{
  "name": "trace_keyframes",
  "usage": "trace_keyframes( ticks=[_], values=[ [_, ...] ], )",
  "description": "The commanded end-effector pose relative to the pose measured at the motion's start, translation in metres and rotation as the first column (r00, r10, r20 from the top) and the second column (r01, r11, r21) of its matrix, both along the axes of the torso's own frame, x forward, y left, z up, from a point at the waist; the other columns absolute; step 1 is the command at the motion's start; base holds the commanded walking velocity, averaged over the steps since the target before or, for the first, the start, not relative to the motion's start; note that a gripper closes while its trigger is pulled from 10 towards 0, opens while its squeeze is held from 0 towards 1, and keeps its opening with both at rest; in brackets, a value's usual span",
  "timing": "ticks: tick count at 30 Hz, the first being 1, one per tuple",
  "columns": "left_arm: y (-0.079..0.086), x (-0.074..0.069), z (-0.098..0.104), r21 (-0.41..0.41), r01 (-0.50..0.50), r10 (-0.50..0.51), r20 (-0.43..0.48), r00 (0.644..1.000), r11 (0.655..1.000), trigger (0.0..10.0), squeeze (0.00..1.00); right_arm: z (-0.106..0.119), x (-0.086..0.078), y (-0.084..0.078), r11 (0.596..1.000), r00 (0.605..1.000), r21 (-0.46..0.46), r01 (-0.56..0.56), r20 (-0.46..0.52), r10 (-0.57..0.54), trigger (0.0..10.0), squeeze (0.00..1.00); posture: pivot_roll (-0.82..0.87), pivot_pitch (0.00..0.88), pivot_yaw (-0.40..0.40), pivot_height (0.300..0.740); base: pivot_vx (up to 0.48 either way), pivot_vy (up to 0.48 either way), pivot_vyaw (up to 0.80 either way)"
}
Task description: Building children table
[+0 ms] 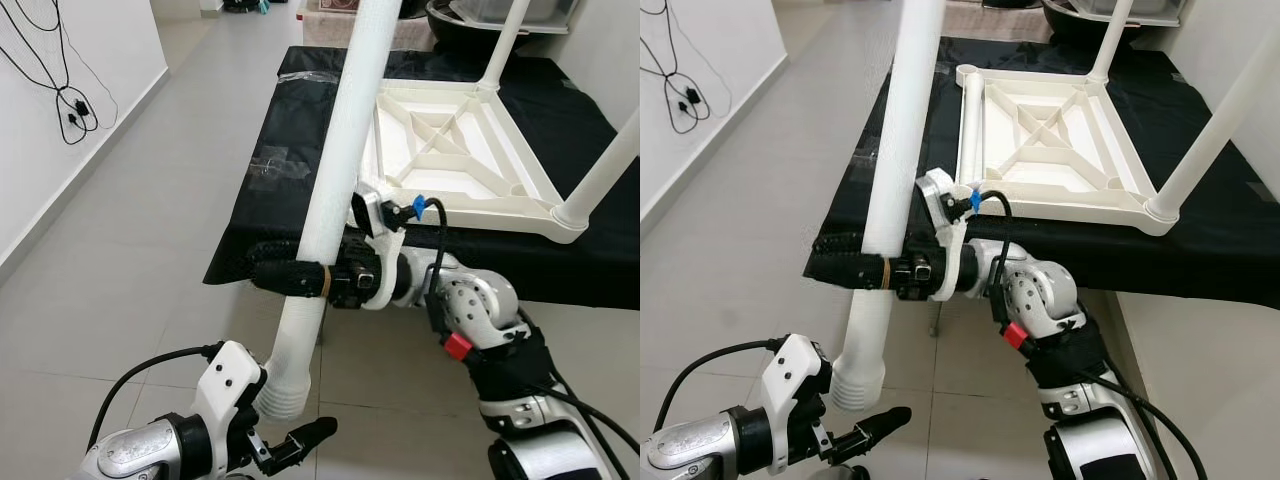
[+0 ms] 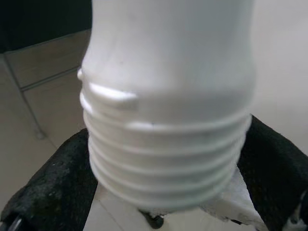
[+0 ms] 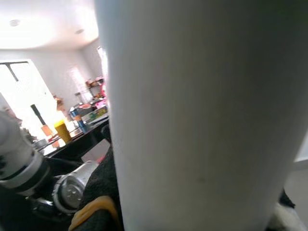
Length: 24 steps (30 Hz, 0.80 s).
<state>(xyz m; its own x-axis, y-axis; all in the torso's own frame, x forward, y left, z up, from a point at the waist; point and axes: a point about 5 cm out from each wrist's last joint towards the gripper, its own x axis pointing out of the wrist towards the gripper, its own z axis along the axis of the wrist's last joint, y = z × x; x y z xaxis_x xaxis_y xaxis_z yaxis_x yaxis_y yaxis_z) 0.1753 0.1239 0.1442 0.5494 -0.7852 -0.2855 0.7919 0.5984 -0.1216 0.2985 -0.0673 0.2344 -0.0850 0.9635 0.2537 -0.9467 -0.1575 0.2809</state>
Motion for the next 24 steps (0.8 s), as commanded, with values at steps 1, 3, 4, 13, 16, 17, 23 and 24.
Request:
trace_keyframes(
  ticks=[1,3,4,13,16,17,23,24],
  values=[
    [0.004,0.003,-0.003,0.018,-0.039,0.039,0.006,0.999,0.999,10.0,0.00,0.010,0.008,-0.005,0.997,0.997,0.024,0.068,0.039,-0.069,0.0,0.00,0.13,0.138,-0.031,0.740,0.000,0.000,0.00],
    [0.009,0.008,-0.005,0.025,-0.104,0.103,0.024,0.994,0.994,10.0,0.00,0.014,0.020,-0.012,0.985,0.984,0.032,0.167,0.055,-0.169,0.0,0.00,0.13,0.133,-0.032,0.740,0.000,0.000,0.00],
    [0.013,0.012,-0.006,0.035,-0.154,0.153,0.041,0.987,0.987,10.0,0.00,0.017,0.029,-0.018,0.967,0.965,0.041,0.252,0.065,-0.254,0.0,0.00,0.13,0.133,-0.031,0.740,0.000,0.000,0.00],
    [0.018,0.044,0.013,-0.023,-0.481,0.468,0.268,0.842,0.877,10.0,0.00,0.036,0.077,-0.058,0.438,0.419,0.095,0.894,0.173,-0.891,0.0,0.00,0.12,0.113,-0.035,0.740,0.000,0.000,0.00],
    [0.016,0.051,0.020,-0.059,-0.517,0.510,0.298,0.807,0.854,10.0,0.00,0.035,0.077,-0.064,0.330,0.306,0.107,0.938,0.196,-0.932,4.9,0.00,0.12,0.110,-0.035,0.740,0.000,0.000,0.00],
    [0.013,0.055,0.026,-0.091,-0.540,0.538,0.320,0.780,0.837,10.0,0.00,0.034,0.075,-0.066,0.260,0.233,0.116,0.959,0.208,-0.950,10.0,0.00,0.12,0.109,-0.033,0.740,0.000,0.000,0.00],
    [0.006,0.066,0.048,-0.151,-0.586,0.588,0.416,0.693,0.796,10.0,0.00,0.026,0.070,-0.060,0.181,0.151,0.125,0.976,0.213,-0.965,10.0,0.00,0.12,0.101,-0.039,0.740,0.000,0.000,0.00],
    [0.005,0.068,0.051,-0.166,-0.594,0.600,0.426,0.677,0.787,10.0,0.00,0.024,0.069,-0.057,0.177,0.148,0.127,0.976,0.207,-0.967,10.0,0.00,0.12,0.101,-0.039,0.740,0.000,0.000,0.00]
  ],
)
